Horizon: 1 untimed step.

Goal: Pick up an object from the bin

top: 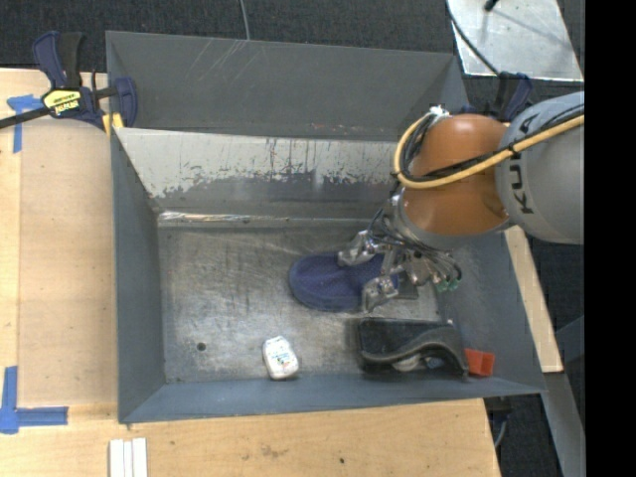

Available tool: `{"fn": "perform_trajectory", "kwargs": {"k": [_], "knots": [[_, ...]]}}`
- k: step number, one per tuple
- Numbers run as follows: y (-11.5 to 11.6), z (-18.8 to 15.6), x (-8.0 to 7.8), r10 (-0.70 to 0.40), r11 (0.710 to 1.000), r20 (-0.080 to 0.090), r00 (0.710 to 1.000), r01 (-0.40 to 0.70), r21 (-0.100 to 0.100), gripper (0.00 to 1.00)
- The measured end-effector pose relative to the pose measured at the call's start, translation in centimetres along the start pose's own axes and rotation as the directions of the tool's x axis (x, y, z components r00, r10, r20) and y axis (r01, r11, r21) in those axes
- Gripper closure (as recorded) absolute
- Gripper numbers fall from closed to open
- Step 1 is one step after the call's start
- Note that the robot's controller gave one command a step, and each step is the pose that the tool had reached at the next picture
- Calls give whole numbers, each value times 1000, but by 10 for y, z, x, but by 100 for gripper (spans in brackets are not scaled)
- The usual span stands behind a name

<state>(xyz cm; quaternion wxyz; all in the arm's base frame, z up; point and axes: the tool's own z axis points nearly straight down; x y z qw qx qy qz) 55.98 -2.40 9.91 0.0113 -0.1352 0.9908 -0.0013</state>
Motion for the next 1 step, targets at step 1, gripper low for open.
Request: {"fn": "perform_trajectory", "kwargs": {"k": [1], "knots": [[13, -137, 4, -290, 957, -10, 957, 290, -6, 100]]}}
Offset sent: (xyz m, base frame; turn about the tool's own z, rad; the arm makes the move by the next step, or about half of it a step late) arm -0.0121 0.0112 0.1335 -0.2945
